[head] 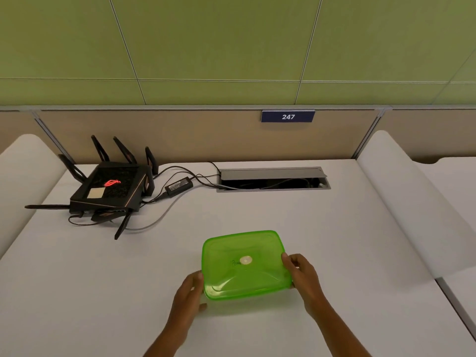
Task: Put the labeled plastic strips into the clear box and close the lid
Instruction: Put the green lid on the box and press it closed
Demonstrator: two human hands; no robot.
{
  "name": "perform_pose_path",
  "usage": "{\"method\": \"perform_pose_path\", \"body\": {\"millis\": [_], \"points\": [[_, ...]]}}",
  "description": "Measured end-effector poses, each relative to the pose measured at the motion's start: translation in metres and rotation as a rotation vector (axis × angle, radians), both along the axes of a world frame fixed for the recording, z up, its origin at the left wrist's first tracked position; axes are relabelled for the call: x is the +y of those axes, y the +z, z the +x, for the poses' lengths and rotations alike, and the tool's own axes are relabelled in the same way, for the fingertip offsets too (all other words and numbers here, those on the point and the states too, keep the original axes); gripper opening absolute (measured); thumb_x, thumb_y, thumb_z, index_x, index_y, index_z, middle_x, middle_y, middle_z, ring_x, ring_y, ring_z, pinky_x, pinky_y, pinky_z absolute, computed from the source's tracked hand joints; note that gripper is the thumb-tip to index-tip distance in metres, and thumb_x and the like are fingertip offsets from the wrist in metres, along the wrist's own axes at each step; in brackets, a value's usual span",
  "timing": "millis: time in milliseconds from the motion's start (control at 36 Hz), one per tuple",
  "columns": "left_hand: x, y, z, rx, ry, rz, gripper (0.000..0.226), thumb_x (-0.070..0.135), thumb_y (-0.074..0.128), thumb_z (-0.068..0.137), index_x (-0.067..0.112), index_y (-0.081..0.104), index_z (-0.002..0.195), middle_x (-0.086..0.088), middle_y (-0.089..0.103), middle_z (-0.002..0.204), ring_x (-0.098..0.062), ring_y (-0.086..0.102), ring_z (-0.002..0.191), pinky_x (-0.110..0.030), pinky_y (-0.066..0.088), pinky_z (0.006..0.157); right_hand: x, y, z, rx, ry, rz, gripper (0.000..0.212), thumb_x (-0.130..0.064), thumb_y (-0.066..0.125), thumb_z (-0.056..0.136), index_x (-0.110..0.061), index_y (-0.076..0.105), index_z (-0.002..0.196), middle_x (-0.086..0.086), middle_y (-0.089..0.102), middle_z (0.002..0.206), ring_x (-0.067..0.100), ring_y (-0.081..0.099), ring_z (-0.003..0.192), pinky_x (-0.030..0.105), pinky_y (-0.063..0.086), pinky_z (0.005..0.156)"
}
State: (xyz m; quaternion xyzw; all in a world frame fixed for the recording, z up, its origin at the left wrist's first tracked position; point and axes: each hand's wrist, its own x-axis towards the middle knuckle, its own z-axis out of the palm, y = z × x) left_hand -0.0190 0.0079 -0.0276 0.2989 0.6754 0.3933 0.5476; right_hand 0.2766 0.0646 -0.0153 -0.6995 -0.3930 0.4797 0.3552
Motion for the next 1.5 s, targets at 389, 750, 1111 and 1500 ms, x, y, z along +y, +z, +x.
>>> {"method": "perform_pose_path", "body": {"millis": [389, 750, 1111, 1500], "points": [[0.043, 0.021, 0.018, -0.079, -0.037, 0.077, 0.034, 0.02, 0.048, 0.109, 0.048, 0.063, 0.12, 0.032, 0.076, 0.1, -0.005, 0.065, 0.101, -0.038, 0.051, 0.092, 0.026, -0.006, -0.006, -0.039, -0.021, 0.071, 0.01, -0.031, 0.073, 0.093, -0.03, 0.071, 0.103, -0.003, 0.076, 0.098, 0.023, 0.072, 0.089, 0.047, 0.063, 0.081], [0.136, 0.021, 0.011, -0.064, -0.065, 0.127, 0.029, 0.022, 0.046, 0.11, 0.042, 0.068, 0.109, 0.018, 0.073, 0.083, -0.009, 0.05, 0.079, -0.027, 0.041, 0.069, 0.113, 0.005, -0.012, -0.064, 0.071, 0.023, 0.03, -0.021, 0.065, 0.098, -0.021, 0.066, 0.128, -0.001, 0.073, 0.111, 0.016, 0.071, 0.093, 0.048, 0.059, 0.093], [0.175, 0.001, 0.008, -0.066, -0.099, 0.142, 0.029, 0.028, 0.045, 0.11, 0.052, 0.062, 0.111, 0.02, 0.073, 0.096, -0.008, 0.057, 0.086, -0.033, 0.046, 0.082, 0.135, -0.007, -0.017, -0.169, 0.148, 0.028, 0.051, -0.042, 0.052, 0.103, -0.026, 0.049, 0.152, 0.008, 0.071, 0.123, 0.017, 0.066, 0.092, 0.037, 0.057, 0.087], [0.168, 0.003, 0.008, 0.532, -0.244, 0.143, 0.072, 0.045, 0.039, 0.108, 0.008, 0.014, 0.165, -0.013, 0.011, 0.173, -0.027, 0.009, 0.161, -0.043, 0.013, 0.129, 0.119, 0.007, -0.018, -0.352, 0.146, 0.044, 0.084, -0.072, 0.038, 0.094, -0.016, 0.038, 0.157, 0.004, 0.059, 0.145, 0.022, 0.058, 0.13, 0.042, 0.047, 0.108]]}}
